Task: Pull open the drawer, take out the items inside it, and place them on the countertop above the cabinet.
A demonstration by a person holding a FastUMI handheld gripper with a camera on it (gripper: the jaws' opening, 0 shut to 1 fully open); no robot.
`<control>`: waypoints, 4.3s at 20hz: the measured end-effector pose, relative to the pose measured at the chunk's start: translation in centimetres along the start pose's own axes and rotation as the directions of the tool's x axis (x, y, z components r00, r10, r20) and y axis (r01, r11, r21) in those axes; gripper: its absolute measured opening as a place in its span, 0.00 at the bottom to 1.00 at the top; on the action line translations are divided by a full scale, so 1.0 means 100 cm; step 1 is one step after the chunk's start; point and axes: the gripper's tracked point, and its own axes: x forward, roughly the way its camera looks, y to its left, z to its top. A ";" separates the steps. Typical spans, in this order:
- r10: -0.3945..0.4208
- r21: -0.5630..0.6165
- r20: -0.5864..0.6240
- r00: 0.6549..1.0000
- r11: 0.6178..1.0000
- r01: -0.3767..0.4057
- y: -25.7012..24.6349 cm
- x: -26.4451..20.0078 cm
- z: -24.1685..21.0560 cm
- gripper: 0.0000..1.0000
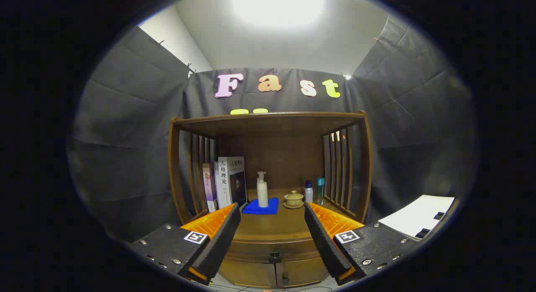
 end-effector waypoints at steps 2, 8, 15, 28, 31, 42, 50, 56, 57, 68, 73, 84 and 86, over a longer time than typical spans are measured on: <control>-0.002 -0.008 -0.002 1.000 1.000 0.002 0.000 0.001 0.001 0.95; -0.004 -0.026 -0.030 1.000 1.000 0.003 0.005 0.002 -0.001 0.95; 0.017 -0.024 -0.040 0.999 1.000 -0.018 0.007 0.005 -0.009 0.95; 0.087 -0.225 -0.025 0.996 0.970 -0.091 0.023 0.020 -0.042 0.95; 0.131 -0.146 -0.059 0.990 0.980 -0.139 0.029 0.029 -0.066 0.95; 0.038 -0.108 -0.110 0.993 0.993 -0.050 -0.006 0.062 -0.160 0.95; 0.007 -0.087 -0.210 0.978 0.996 -0.025 0.001 0.062 -0.226 0.95; -0.025 -0.114 -0.297 0.955 0.993 -0.009 -0.005 0.069 -0.276 0.94; -0.031 -0.106 -0.306 0.952 0.994 -0.001 -0.008 0.072 -0.284 0.93; -0.008 0.015 -0.306 0.952 1.000 0.013 -0.012 0.100 -0.303 0.48; -0.006 0.003 -0.277 0.961 1.000 0.007 -0.011 0.099 -0.304 0.35; -0.009 -0.004 -0.288 0.958 1.000 0.008 -0.013 0.077 -0.303 0.28; -0.009 -0.029 -0.301 0.953 1.000 0.000 -0.014 0.065 -0.302 0.28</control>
